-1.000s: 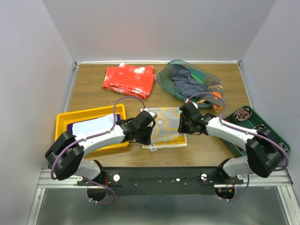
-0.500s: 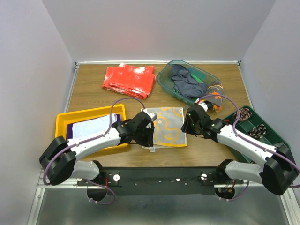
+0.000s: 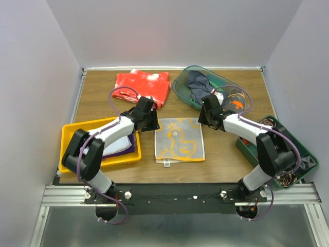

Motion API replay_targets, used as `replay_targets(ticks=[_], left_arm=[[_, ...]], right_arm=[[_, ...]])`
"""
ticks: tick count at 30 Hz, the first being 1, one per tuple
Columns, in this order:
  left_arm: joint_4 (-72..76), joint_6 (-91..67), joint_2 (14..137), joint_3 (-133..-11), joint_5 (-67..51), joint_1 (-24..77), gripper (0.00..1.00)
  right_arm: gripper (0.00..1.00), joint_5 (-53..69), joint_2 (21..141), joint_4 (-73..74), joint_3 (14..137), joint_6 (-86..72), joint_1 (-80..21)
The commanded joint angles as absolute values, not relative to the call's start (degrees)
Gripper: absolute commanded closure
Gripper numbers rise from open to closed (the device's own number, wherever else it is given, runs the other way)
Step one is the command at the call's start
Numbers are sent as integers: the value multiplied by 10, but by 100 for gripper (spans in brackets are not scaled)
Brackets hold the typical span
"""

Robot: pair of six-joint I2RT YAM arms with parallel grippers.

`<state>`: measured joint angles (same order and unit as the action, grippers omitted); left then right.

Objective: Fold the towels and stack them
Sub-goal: Fold the towel at the center of the board.

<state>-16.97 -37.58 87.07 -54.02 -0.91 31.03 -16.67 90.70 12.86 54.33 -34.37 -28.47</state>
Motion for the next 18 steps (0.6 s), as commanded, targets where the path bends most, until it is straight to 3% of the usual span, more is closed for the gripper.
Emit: replay_targets(ticks=[1,18], left_arm=[[-142,-375,939,-596,8,291,48],[-108,-370,1041,-642,46,277,49]], right_arm=[[55,-140,948,67,580,-292,-248],[57,-77,997,26,577,-287,-240]])
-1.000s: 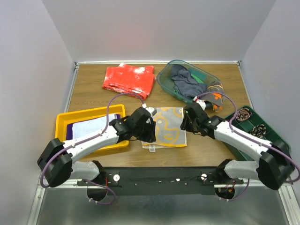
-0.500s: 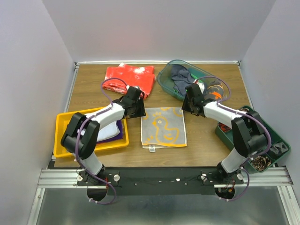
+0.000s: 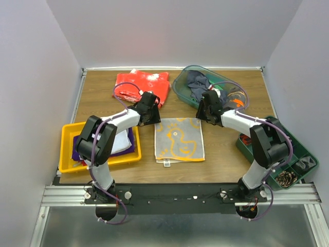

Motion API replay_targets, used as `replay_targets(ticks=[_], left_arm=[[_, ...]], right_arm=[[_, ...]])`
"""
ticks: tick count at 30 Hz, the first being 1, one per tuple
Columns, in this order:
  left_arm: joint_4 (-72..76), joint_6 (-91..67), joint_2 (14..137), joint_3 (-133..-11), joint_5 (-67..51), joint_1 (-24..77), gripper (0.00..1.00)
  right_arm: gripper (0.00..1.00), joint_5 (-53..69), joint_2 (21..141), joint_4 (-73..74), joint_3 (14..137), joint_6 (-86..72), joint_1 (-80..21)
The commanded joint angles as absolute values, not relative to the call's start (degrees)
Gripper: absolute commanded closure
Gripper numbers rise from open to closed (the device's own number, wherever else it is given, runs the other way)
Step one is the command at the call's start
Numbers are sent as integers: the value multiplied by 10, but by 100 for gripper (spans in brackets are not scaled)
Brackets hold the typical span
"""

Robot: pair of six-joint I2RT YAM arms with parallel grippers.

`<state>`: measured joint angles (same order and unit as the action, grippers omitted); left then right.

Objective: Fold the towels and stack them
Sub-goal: Fold the towel at the center of the board.

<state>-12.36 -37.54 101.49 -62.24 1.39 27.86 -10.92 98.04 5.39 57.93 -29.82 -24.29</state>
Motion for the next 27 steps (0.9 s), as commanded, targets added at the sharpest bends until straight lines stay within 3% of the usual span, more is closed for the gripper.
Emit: replay_targets(ticks=[1,14,27], left_arm=[[-106,-372,1044,-641,47,278,49],[-88,-369,1069,-640,73,278,61],[-89,-363,1073,-635,83,281,69]], right_arm=[[57,-73,999,23,575,-287,-241],[59,-98,1020,28,565,-283,-238],[49,-80,920,21,513,-307,-236]])
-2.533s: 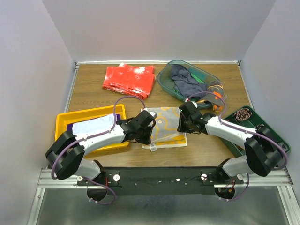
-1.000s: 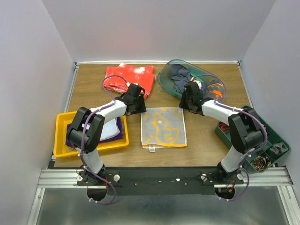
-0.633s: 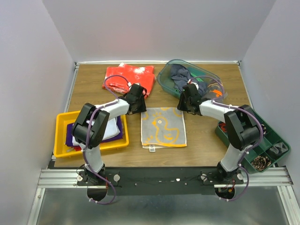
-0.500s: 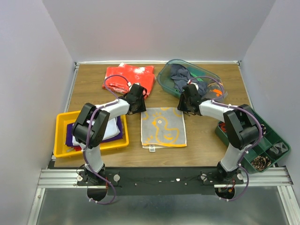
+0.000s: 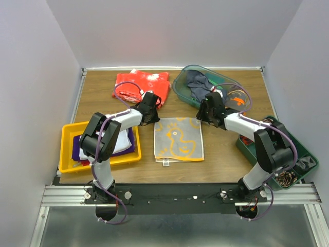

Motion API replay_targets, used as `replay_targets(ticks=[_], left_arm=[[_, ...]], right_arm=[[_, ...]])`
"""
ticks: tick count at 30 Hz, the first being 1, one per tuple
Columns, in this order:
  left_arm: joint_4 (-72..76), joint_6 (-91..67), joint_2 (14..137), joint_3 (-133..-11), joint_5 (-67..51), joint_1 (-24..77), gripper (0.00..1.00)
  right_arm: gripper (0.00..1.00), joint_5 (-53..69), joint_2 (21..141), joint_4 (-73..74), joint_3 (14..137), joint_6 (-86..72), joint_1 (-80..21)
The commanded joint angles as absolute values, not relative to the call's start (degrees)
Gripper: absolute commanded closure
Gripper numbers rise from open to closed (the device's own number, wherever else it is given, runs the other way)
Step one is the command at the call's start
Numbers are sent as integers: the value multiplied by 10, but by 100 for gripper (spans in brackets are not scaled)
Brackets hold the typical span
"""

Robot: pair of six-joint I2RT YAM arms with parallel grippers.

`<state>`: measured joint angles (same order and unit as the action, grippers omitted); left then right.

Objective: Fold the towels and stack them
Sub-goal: Fold the towel at the center of the board.

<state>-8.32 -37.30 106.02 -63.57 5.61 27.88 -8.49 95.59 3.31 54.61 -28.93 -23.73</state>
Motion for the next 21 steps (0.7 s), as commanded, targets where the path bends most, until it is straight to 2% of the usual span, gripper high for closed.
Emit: replay_targets(ticks=[1,7,14,18,21], left_arm=[[-88,-363,1074,-636,83,280,69],[-91,-363,1081,-646,77,281,71],[-88,-359,1086,-643,76,281,72],[-85,-354,1092,-642,78,282,73],[-84,-349,1092,-642,80,281,78]], right_arm=[[49,-78,919,18,505,-309,-236],[53,-62,954,5,502,-311,-245],[53,-126,1009,7,538,-306,-245],[54,-124,1034,6,562,-305,-245],[56,-122,1028,4,561,-308,-244]])
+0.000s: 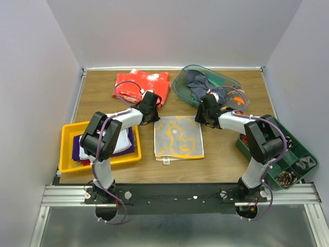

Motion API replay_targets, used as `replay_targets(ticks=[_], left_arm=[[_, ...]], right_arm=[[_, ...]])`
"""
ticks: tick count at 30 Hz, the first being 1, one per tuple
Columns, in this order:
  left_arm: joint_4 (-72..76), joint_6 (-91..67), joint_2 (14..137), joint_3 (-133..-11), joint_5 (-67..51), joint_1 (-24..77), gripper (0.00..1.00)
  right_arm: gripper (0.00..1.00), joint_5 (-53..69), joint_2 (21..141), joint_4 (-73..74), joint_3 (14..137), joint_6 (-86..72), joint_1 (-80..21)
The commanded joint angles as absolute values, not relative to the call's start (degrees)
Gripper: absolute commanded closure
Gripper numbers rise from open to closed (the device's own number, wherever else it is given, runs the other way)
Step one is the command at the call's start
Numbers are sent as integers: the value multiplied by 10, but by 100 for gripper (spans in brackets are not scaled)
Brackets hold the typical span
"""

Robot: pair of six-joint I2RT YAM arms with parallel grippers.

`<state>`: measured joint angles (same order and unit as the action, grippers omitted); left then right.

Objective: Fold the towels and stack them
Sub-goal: Fold the towel at the center of the board.

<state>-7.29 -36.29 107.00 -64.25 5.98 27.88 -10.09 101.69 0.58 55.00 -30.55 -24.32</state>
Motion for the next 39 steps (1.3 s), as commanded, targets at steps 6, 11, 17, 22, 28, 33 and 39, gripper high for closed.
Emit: replay_targets(ticks=[6,11,17,22,28,33,39], left_arm=[[-54,-344,1078,-630,83,283,84],[-50,-344,1078,-635,80,283,88],[-51,-345,1084,-639,80,284,96],[-51,-348,1050,-636,86,283,100],[-34,-352,966,-603,84,287,100],[-25,-349,908,-563,64,294,100],[-11,-355,833,-484,48,313,100]], right_arm=[[57,-119,1009,-36,555,-304,-245],[54,-113,1024,-54,557,-304,-244],[62,-113,1039,-62,554,-309,-245],[88,-120,1013,-65,543,-312,-244],[92,-129,943,-66,519,-312,-245],[92,-113,885,-78,473,-312,-246],[92,-101,800,-65,423,-327,-250]])
